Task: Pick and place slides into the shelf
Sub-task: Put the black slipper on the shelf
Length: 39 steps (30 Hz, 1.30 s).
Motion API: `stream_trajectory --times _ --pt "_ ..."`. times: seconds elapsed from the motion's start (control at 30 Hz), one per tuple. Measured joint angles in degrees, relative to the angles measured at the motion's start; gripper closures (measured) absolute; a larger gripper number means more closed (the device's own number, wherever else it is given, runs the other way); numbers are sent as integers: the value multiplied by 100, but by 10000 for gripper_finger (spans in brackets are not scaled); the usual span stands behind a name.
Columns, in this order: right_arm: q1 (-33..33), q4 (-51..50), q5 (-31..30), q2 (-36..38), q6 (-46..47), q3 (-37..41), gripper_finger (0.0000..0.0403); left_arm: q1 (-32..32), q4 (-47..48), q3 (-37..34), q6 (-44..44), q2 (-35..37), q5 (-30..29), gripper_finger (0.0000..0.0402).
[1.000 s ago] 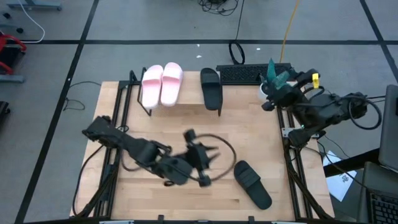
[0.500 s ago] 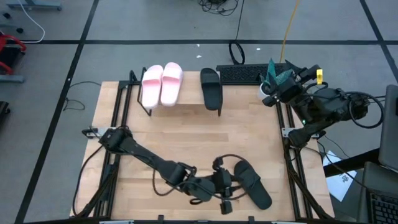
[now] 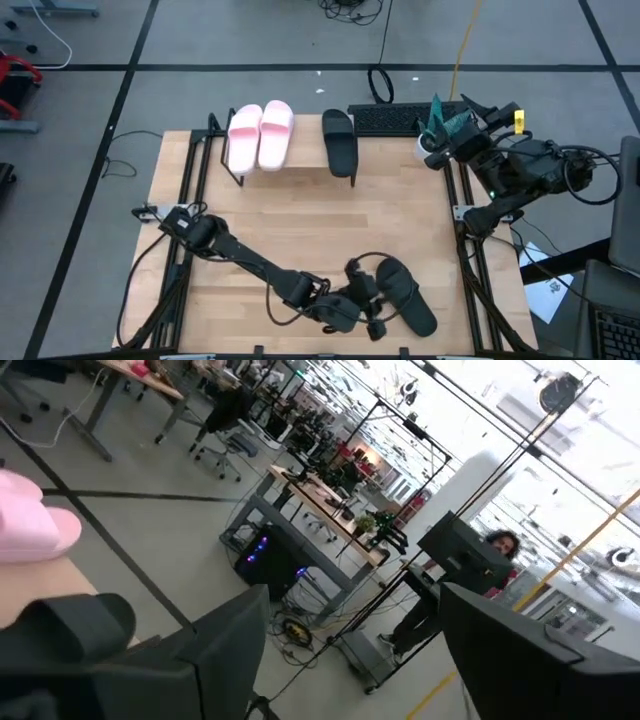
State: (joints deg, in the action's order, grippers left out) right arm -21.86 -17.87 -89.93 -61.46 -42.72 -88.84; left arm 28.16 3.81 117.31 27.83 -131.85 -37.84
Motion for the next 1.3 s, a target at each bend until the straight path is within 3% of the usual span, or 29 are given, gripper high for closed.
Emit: stream_trajectory --times 0.2,0.4,0.6,0.73,0.9,1.0,1.17,1.3 --pt "-702 -2 -4 -61 69 0 119 10 2376 6 1212 469 -1179 316" --pt "-2412 0 -2 -276 299 0 119 65 5347 1 3321 840 -1218 316" --pt "-4462 5 -2 -732 1247 0 119 198 7046 -1 4534 891 -901 316" --pt "-5528 -35 70 -1152 2063 0 119 271 7477 -2 4814 904 -709 316" --pt "-6164 -498 463 -1620 3353 87 119 284 7709 -2 4940 902 -702 316" --pt "-6220 -709 704 -1659 4008 403 119 244 7705 -2 4924 901 -674 316" --pt "-6049 -681 1946 -1451 5064 1259 119 175 7689 -2 4990 901 -529 316" --pt "-5869 -788 2787 -1272 5341 1896 119 210 7653 -2 5169 900 -363 316"
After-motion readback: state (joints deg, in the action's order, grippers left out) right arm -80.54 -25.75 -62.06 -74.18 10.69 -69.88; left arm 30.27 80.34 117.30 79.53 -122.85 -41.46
